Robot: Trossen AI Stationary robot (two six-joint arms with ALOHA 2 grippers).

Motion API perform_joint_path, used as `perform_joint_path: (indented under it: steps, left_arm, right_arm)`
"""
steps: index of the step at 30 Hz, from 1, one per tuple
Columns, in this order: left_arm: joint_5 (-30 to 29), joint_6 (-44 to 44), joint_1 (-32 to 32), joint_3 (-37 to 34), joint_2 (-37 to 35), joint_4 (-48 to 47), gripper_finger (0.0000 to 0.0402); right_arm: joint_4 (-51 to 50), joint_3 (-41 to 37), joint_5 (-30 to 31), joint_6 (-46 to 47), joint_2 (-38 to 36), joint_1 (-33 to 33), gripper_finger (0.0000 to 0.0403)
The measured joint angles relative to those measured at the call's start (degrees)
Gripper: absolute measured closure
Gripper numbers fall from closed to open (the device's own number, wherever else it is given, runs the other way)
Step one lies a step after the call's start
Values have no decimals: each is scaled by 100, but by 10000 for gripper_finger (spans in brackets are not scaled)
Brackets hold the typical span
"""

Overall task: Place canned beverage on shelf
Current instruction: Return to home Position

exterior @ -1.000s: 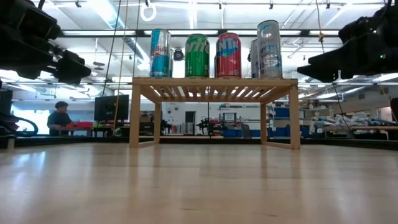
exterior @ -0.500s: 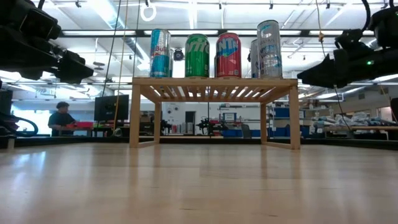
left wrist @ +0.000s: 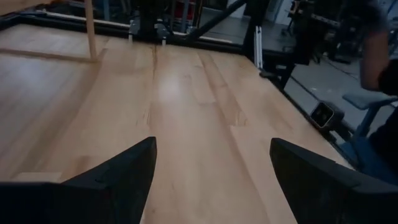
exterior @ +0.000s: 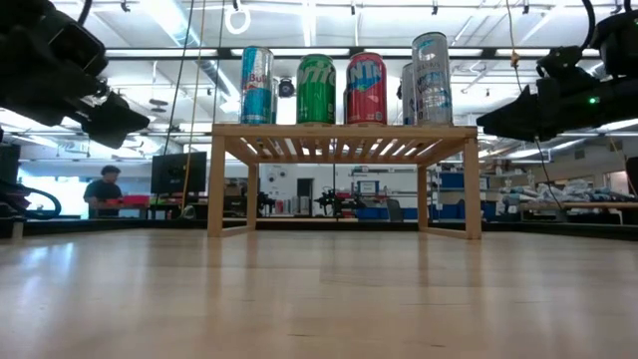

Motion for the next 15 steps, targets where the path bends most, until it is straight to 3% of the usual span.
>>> perform_joint_path:
  steps: [15]
  left_arm:
    - [29, -115, 4, 5, -294, 51, 86]
  right_arm:
    - [70, 0, -11, 4, -95, 5, 16]
